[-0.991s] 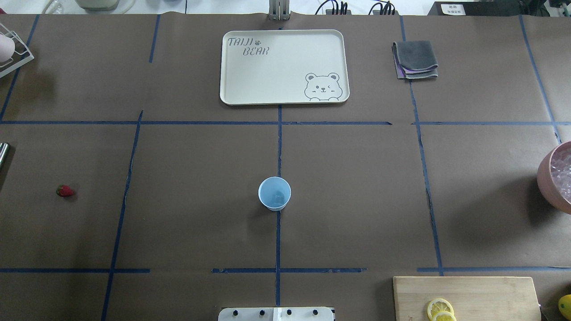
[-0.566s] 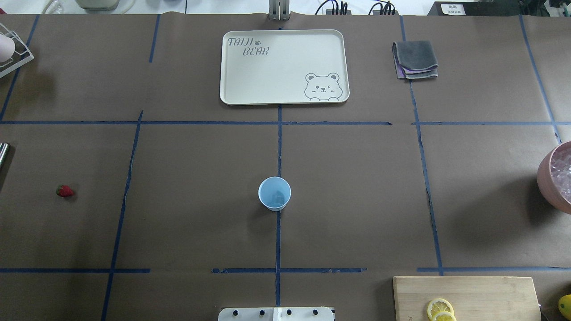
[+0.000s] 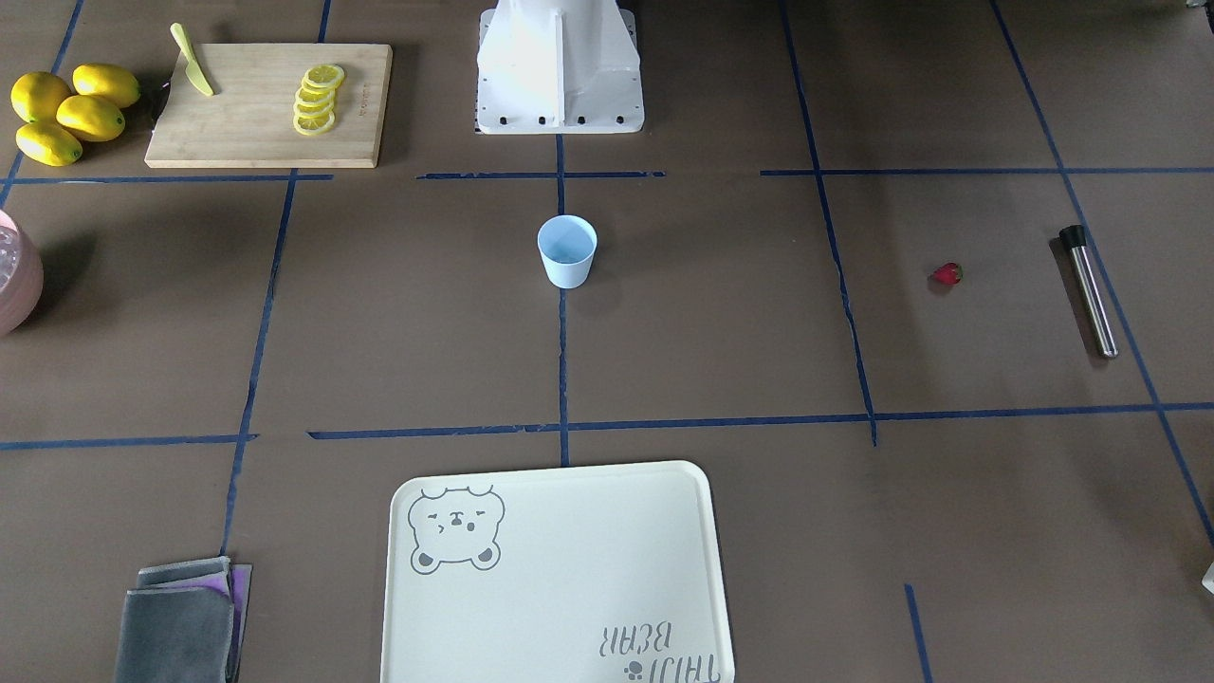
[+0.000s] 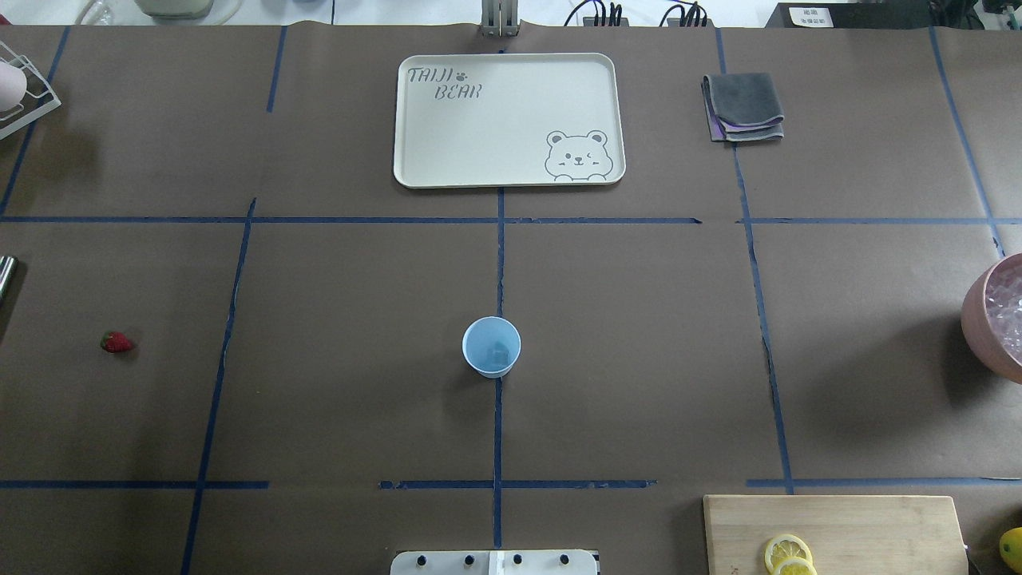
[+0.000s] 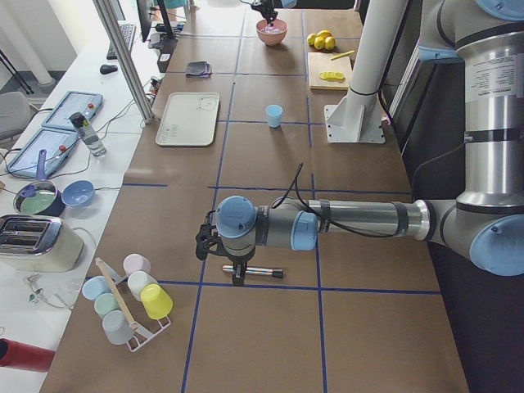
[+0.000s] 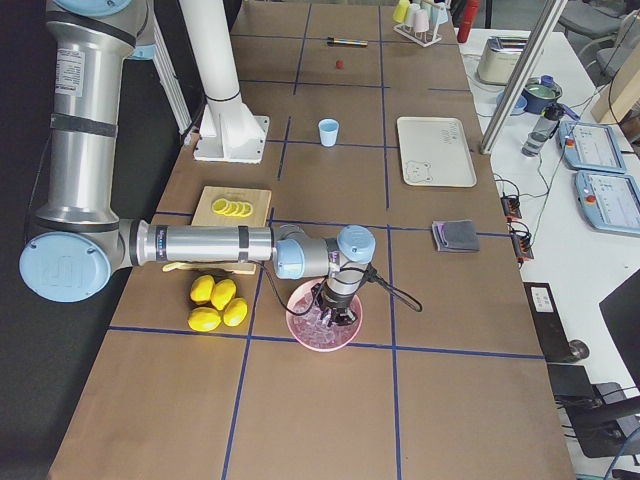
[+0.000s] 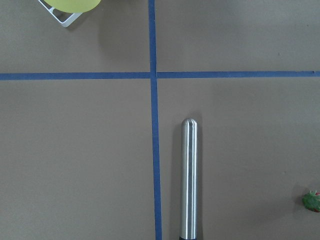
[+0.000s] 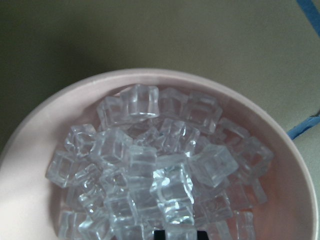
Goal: Mash ice and strawberries in cup
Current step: 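Grasp another ice cube from the pink bowl with the right gripper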
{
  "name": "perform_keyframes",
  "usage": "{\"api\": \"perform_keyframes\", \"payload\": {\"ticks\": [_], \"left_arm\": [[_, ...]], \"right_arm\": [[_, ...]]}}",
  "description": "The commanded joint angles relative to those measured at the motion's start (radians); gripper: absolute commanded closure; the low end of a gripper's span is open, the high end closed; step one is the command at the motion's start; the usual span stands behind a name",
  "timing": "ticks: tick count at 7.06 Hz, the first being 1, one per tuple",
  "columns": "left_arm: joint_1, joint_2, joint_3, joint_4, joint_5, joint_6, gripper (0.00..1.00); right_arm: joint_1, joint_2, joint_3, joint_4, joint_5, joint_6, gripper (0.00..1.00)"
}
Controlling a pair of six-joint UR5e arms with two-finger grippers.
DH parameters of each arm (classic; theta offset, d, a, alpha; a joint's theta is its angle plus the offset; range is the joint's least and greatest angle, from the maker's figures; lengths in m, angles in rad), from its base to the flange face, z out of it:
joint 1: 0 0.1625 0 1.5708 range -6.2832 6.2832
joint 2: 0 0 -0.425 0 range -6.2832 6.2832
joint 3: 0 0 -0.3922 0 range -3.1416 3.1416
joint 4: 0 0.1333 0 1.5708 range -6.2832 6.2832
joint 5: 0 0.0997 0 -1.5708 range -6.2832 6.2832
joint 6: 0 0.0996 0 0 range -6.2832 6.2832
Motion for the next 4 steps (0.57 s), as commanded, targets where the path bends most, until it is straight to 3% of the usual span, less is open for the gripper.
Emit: {"api": "perform_keyframes", "payload": {"ticks": [1,4], "left_arm": [[0.0,0.0,-0.001,0.0,-0.001,0.0,0.0],[-0.002,0.002,-0.001,0.0,-0.001,0.0,0.0]], "right_arm": [[0.063,-0.024,0.035,-0.013,0.005,-0.062,1.0],[0.085,-0.033,0.197,-0.156,0.011,-0.051,1.0]]}}
